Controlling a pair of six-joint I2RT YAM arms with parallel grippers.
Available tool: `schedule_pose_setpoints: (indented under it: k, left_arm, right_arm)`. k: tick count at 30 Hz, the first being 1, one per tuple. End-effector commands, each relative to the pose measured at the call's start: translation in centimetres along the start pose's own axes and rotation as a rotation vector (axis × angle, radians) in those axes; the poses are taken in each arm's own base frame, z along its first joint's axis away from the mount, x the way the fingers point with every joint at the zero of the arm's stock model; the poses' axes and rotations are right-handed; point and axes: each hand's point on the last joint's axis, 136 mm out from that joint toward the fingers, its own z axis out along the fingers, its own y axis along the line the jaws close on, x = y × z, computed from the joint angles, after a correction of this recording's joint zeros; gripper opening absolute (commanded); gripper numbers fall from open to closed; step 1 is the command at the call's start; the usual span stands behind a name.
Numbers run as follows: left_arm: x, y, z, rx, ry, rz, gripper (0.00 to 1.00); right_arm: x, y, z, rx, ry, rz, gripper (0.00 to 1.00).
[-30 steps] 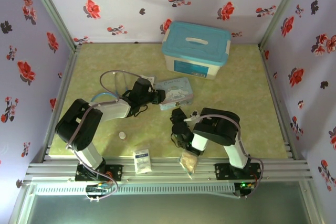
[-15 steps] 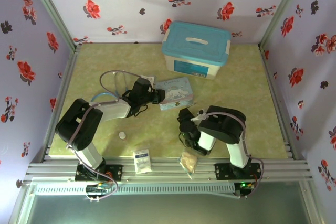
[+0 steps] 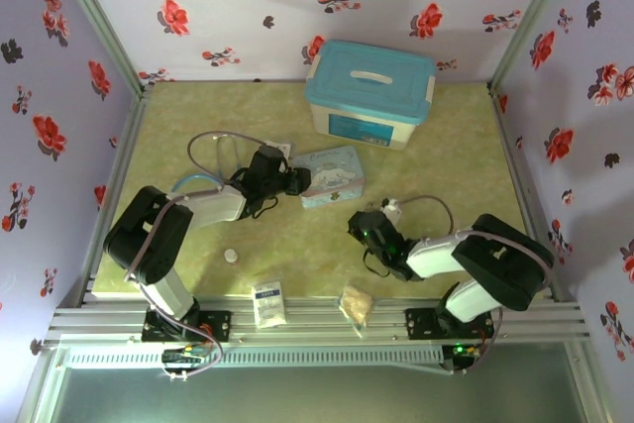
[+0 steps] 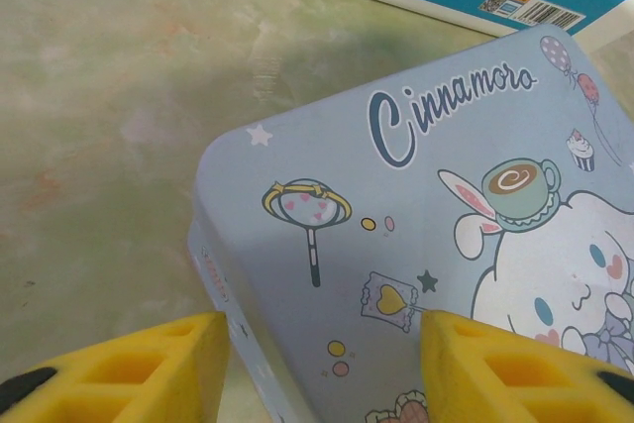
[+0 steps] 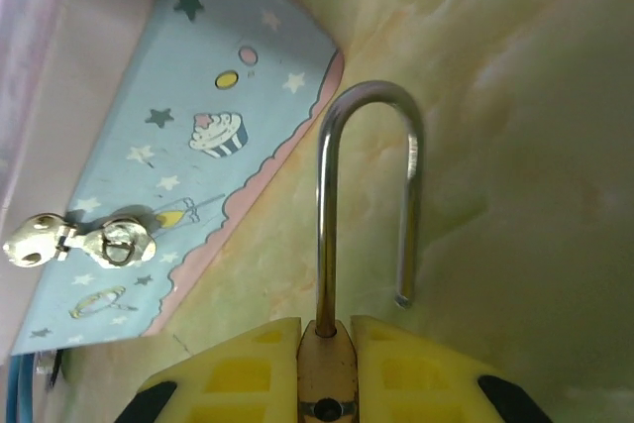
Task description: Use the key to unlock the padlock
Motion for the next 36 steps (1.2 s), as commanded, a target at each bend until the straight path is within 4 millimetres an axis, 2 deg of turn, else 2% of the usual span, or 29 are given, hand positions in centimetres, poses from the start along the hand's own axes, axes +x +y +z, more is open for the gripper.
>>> schedule_pose_setpoints:
  k: [1, 4, 8, 14, 23, 25, 26, 36]
  left_arm:
    - [4.6, 4.7, -0.1, -0.173, 0.166, 0.017, 0.52]
    - [4.6, 4.6, -0.2, -0.17, 0.163, 0.015, 0.52]
    - [4.7, 4.7, -0.4, -0.171, 0.163, 0.011, 0.52]
    - [4.6, 4.5, -0.5, -0.163, 0.165, 0.005, 0.55]
    - [3.1, 3.7, -1.2, -0.15, 0.146, 0.016, 0.63]
    - [2.7, 3.5, -1.3, -0.148, 0.142, 0.021, 0.63]
    - [2.6, 3.4, -1.3, -0.148, 0.142, 0.022, 0.64]
    - [2.2, 3.2, -1.6, -0.145, 0.137, 0.019, 0.64]
  right_arm:
    - [3.5, -4.8, -0.5, 0.149, 0.322, -0.092, 0.0]
    - [3.8, -5.6, -1.1, 0.19, 0.403, -0.133, 0.0]
    - [3.0, -5.8, -1.6, 0.213, 0.428, -0.152, 0.0]
    - [2.1, -7.6, -2.5, 0.303, 0.54, -0.191, 0.01]
    - [-0.4, -9.1, -4.0, 0.399, 0.565, -0.245, 0.21]
    - [-1.1, -9.4, -4.4, 0.431, 0.557, -0.274, 0.34]
    - [-1.3, -9.4, -4.5, 0.442, 0.555, -0.287, 0.36]
    - [-2.9, -9.2, -4.6, 0.492, 0.553, -0.378, 0.36]
